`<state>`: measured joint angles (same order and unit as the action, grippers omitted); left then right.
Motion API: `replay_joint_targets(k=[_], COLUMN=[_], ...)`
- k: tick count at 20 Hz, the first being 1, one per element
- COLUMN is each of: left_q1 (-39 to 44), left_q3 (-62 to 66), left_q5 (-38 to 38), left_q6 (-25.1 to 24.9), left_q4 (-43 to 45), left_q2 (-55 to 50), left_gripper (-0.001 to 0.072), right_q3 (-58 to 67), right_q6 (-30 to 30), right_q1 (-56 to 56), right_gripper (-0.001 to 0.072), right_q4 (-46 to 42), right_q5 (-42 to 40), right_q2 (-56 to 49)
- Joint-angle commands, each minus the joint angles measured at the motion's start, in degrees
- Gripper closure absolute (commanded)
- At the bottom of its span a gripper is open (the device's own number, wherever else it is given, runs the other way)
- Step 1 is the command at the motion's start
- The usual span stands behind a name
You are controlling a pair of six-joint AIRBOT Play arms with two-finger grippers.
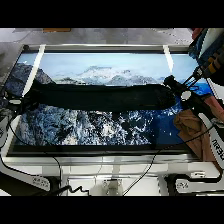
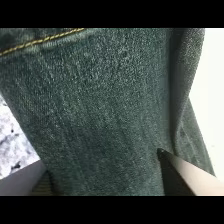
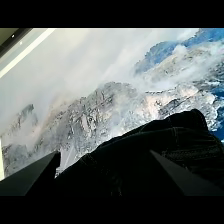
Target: Fold the clothes and pants, and hang the long-sleeved shirts on hangers.
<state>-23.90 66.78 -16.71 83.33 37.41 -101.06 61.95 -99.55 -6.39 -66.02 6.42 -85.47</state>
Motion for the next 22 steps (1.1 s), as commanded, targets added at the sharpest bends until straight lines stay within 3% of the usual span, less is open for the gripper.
replay_joint_targets(k=[1,2,3,5,6,7,9,12,18,19,20,21,22], left_q1=[0.17,0.24,0.94,2.95,4.2,5.29,6.62,6.78,7.5,7.76,7.82,7.91,7.91], left_q3=[-0.02,-0.02,-0.02,-0.02,-0.02,-0.02,0.24,1.9,8.87,9.68,10.25,11.02,11.91], left_q5=[-4.15,-5.95,-7.04,-5.88,-3.74,-1.42,4.59,7.67,8.57,8.33,8.13,7.76,6.67], left_q6=[0.24,0.22,0.22,0.24,0.24,0.26,0.28,0.24,0.26,0.24,0.24,0.22,0.2], left_q4=[1.73,2.12,2.23,2.6,2.6,2.47,2.34,1.99,1.97,1.99,2.01,2.03,2.58], left_q2=[0.5,0.85,1.07,0.87,0.35,-0.39,-0.44,-0.55,-4.76,-5.27,-5.33,-5.14,-4.76], left_gripper=[0.0136,0.0243,0.0275,0.027,0.0186,-0.0013,-0.0005,0.0039,0.0494,0.0622,0.0683,0.0683,0.0683], right_q3=[0.02,0.02,0.02,0.02,0.02,0.02,0.02,0.02,0.02,0.02,0.04,0.04,0.04], right_q6=[-0.02,-0.02,-0.02,-0.02,-0.02,-0.02,-0.04,-0.02,-0.02,0.0,0.02,0.28,0.28], right_q1=[0.0,0.0,0.0,0.0,0.0,0.0,0.0,0.0,0.0,0.02,0.0,0.0,0.07], right_gripper=[0.0082,0.0081,0.0081,0.0081,0.0081,0.0082,0.0082,0.0082,0.0089,0.0091,0.0094,0.0153,0.0267], right_q4=[0.39,0.39,0.39,0.46,1.01,1.86,2.27,2.25,2.4,2.4,2.34,1.9,1.11], right_q5=[0.17,0.2,0.22,0.26,0.35,0.55,1.18,1.51,2.01,2.27,2.84,3.3,3.52], right_q2=[0.07,0.07,0.07,0.07,0.07,0.07,0.07,0.07,0.07,0.11,0.35,0.83,1.53])
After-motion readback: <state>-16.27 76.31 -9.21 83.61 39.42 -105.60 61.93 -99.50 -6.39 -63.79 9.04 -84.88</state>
